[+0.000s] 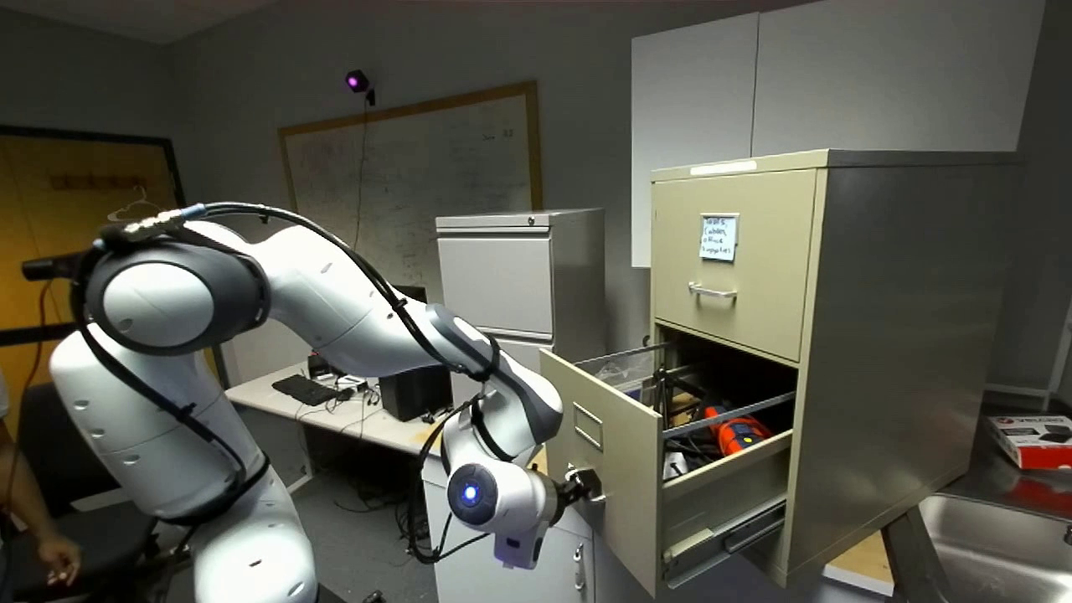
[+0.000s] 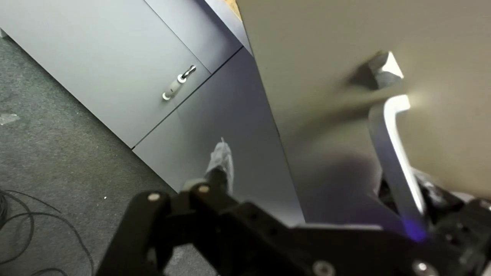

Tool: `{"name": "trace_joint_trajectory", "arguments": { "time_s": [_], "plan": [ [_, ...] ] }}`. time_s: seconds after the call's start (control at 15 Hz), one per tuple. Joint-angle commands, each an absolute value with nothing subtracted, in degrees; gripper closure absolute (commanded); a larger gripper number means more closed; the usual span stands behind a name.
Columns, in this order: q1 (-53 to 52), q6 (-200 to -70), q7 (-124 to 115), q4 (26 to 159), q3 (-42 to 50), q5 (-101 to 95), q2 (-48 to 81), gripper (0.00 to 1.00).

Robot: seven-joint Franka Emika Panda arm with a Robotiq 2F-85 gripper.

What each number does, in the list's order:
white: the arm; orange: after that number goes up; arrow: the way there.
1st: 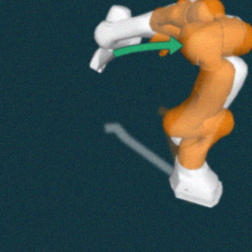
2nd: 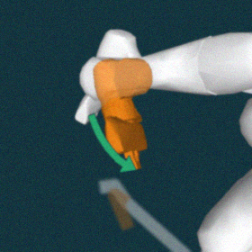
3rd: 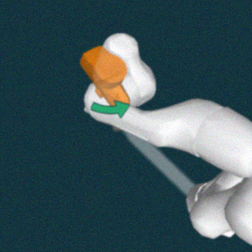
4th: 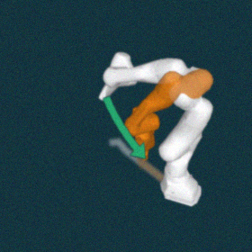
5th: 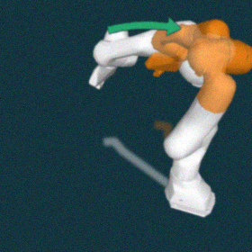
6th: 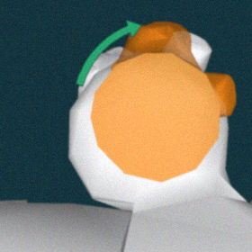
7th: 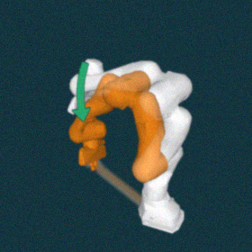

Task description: Open the bottom drawer of the cabinet to the right

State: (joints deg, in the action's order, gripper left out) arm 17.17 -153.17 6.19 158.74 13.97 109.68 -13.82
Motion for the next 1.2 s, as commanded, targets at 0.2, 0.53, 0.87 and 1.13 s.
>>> {"name": "trace_joint_trajectory", "arguments": {
  "time_s": [0.2, 0.53, 0.87, 1.13],
  "plan": [
    [20.03, -164.31, 7.52, 160.79, 12.88, 112.97, -15.44, 0.0],
    [19.69, -168.75, 7.42, 160.23, 12.25, 116.18, -18.74, 0.0],
    [18.67, -170.71, 6.0, 159.32, 12.45, 117.44, -20.64, 0.0],
    [17.49, -172.97, 5.17, 159.05, 12.8, 116.47, -22.11, 0.0]
  ]
}}
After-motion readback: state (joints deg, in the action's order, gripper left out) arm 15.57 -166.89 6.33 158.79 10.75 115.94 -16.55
